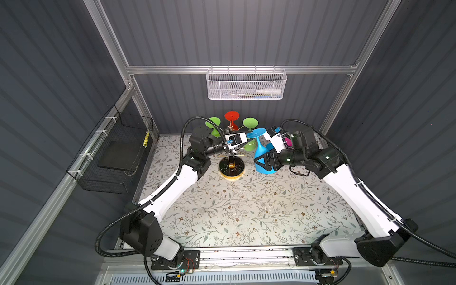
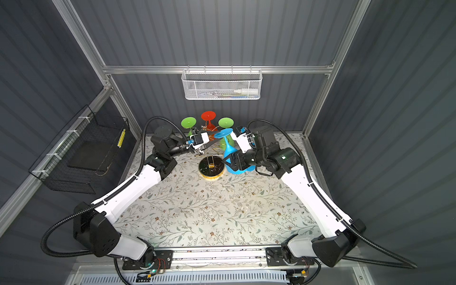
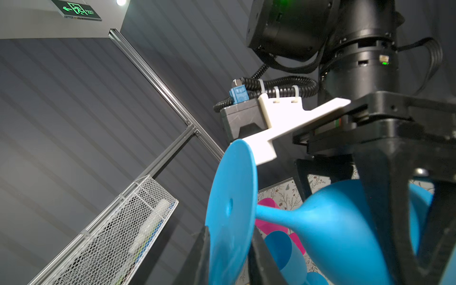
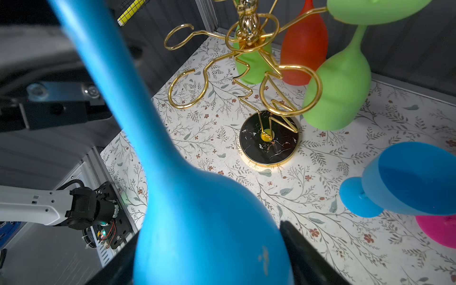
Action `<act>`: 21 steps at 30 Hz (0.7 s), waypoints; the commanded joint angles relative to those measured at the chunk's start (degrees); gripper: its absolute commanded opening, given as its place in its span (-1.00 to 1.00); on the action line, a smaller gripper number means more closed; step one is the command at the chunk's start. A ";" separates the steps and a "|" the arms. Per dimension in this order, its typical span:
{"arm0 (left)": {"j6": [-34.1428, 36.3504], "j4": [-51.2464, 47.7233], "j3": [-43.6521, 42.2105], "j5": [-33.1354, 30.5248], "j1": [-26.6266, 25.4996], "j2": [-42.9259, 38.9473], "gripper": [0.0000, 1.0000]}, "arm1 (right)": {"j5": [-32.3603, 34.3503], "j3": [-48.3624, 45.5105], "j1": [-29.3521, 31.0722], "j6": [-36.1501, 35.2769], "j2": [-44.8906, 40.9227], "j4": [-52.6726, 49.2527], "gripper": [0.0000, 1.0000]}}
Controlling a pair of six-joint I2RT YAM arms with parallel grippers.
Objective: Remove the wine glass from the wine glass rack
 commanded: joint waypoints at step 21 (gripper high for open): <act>1.06 2.62 -0.39 -5.69 -0.79 -2.41 -1.00 | 0.20 0.79 0.28 1.17 -0.29 0.64 0.63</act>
